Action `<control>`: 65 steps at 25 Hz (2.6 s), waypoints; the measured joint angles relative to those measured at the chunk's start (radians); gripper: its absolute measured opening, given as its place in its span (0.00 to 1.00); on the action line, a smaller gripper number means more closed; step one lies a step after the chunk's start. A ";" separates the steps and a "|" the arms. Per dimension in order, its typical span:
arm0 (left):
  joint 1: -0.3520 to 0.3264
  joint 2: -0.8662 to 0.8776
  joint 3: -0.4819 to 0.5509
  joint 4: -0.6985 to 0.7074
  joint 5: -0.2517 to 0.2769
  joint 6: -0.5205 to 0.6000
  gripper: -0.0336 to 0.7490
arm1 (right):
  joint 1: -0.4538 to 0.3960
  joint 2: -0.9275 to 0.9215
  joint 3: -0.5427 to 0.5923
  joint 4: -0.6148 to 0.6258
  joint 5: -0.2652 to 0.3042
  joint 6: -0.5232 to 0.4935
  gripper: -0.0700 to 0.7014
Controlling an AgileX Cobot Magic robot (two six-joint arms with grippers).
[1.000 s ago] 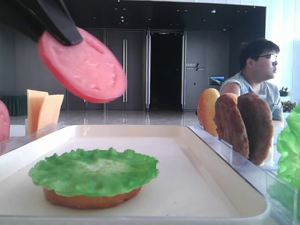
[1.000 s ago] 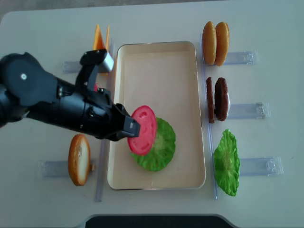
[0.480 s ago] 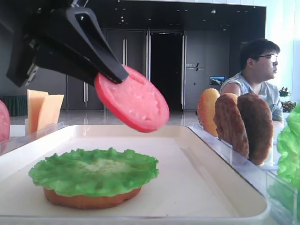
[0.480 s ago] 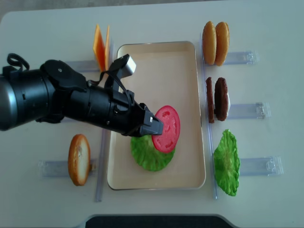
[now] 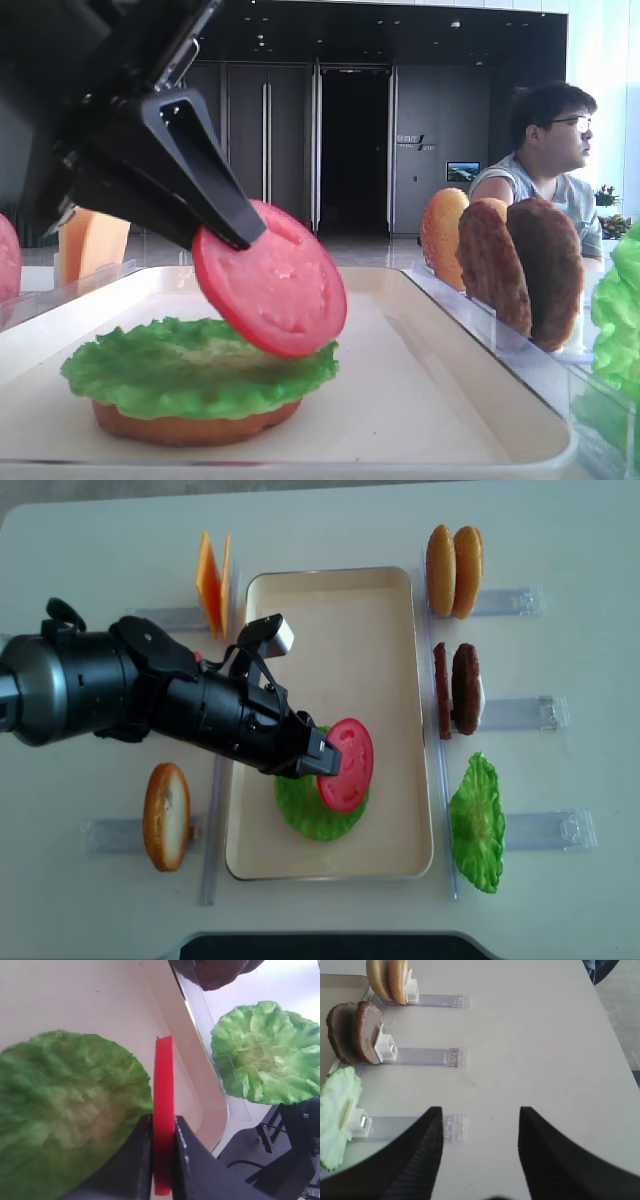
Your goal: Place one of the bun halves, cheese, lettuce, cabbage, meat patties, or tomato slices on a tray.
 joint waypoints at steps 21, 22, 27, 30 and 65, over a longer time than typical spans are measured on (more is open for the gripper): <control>0.106 0.050 0.000 0.048 0.089 -0.030 0.14 | 0.000 0.000 0.000 0.000 0.000 0.000 0.52; 0.122 0.050 0.000 0.055 0.102 -0.034 0.16 | 0.000 0.000 0.000 0.000 0.000 0.000 0.52; 0.144 0.050 0.000 0.065 0.120 -0.038 0.40 | 0.000 0.000 0.000 0.000 0.000 0.000 0.52; 0.144 0.050 0.000 0.066 0.135 -0.043 0.61 | 0.000 0.000 0.000 0.000 0.000 0.000 0.52; 0.380 -0.407 -0.201 1.363 0.574 -0.958 0.68 | 0.000 0.000 0.000 0.000 0.000 0.000 0.52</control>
